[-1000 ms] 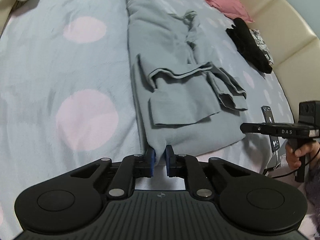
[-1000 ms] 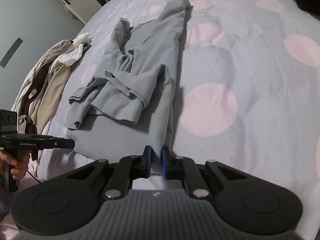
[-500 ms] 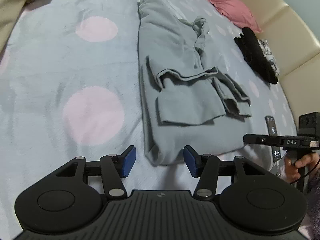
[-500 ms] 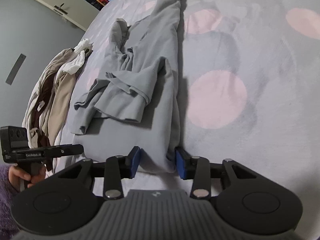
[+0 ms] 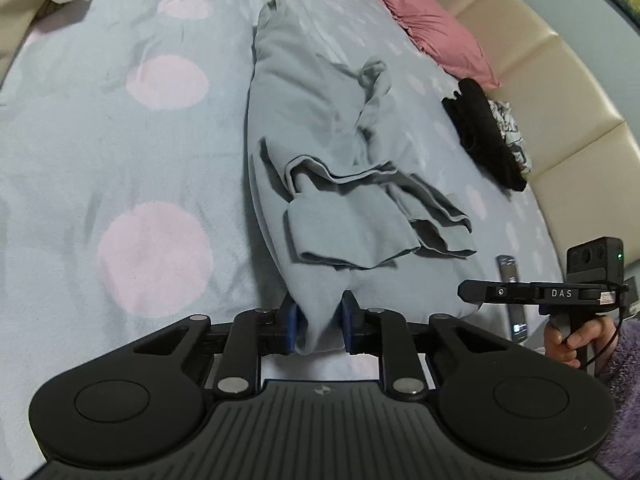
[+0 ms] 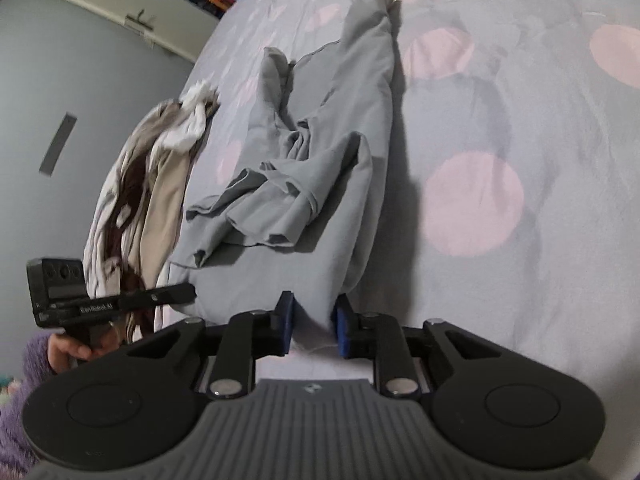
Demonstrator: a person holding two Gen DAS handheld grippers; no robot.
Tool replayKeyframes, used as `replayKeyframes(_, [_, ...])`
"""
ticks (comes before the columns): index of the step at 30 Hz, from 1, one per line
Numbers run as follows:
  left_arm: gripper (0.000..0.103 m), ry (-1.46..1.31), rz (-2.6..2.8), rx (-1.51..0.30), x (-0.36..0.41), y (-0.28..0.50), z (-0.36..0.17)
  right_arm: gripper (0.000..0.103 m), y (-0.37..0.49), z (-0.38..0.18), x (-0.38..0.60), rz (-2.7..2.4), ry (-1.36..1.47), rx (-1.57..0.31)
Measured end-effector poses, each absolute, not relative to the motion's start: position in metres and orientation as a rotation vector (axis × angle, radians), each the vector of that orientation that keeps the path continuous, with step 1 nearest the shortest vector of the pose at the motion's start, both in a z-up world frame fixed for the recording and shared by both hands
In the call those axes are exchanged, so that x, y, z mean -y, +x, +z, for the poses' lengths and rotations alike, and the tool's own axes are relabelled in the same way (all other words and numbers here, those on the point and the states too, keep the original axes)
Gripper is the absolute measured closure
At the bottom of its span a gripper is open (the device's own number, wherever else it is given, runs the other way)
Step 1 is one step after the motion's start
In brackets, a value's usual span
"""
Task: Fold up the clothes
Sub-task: 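Lower the shirt end onto the bundle and open the left gripper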
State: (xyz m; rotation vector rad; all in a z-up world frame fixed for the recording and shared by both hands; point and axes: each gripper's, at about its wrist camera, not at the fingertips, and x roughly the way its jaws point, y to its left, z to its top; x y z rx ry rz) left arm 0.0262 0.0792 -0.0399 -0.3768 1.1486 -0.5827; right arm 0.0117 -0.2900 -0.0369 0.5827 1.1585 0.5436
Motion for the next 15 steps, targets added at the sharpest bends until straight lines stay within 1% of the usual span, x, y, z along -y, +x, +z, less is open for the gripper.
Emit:
replayKeyframes(6, [0.085, -0.319, -0.608, -1.200, -0.076, 0.006, -0.030, 0.080, -0.014, -0.050, 0.284, 0.523, 0.509, -1.260])
replayKeyframes(12, [0.085, -0.242, -0.586, -1.266, -0.065, 0.004, -0.056, 0.079, -0.020, -0.065, 0.274, 0.501, 0.435, -1.266])
replayKeyframes(14, [0.085, -0.246, -0.579, -1.277, -0.065, 0.009, -0.061, 0.078, -0.021, -0.065, 0.272, 0.497, 0.409, -1.258])
replayKeyframes(15, [0.084, -0.243, -0.578, -1.278, -0.065, 0.011, -0.062, 0.074, -0.022, -0.064, 0.270, 0.496, 0.396, -1.253])
